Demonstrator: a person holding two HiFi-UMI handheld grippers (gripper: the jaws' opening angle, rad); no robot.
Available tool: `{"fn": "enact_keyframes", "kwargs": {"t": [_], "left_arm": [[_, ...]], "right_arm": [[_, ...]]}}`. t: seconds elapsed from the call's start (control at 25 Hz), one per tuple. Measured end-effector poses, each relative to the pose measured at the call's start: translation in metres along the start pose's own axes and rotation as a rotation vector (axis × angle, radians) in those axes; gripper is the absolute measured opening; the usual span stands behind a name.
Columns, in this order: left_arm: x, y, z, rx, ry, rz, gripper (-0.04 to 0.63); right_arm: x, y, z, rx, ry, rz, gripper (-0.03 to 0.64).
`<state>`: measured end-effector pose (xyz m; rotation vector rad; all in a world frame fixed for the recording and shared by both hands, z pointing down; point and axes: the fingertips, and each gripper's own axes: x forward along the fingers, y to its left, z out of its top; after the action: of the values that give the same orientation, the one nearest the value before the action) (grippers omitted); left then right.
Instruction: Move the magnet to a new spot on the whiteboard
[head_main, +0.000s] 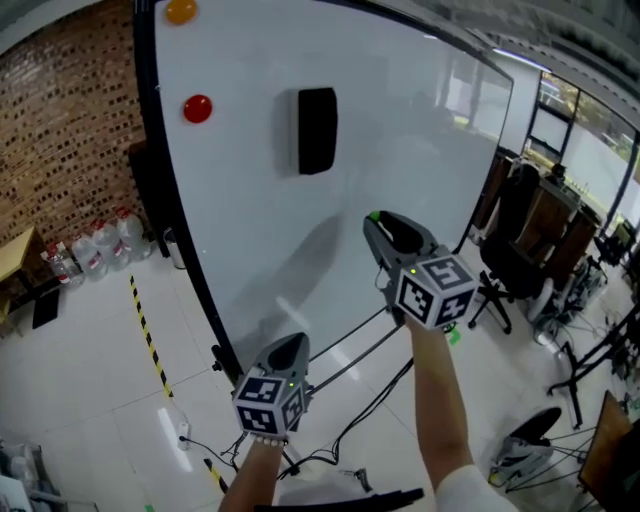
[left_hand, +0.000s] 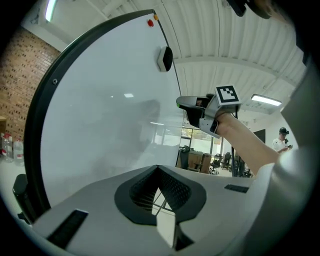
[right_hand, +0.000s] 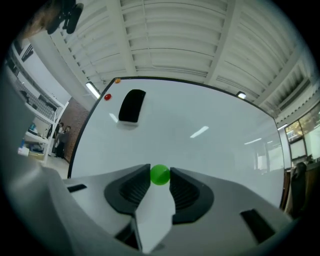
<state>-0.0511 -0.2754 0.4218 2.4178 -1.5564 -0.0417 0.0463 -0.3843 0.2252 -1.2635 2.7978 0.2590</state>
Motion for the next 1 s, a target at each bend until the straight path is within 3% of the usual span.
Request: {"fn": "enact_keyframes", "kwargs": {"t": [0.48, 1.0], "left_arm": [[-0.008, 0.007, 0.002, -0.011, -0.015, 0.065, -0.006], [-0.014, 0.012, -0.004, -0.019, -0.003, 0.059, -0.006]], "right_arm": [[0.05, 0.015, 0.022, -0.101, 0.009, 0.061, 0.13], [0.054, 0.021, 0.018, -0.136, 0.013, 0.023, 0.164]]}}
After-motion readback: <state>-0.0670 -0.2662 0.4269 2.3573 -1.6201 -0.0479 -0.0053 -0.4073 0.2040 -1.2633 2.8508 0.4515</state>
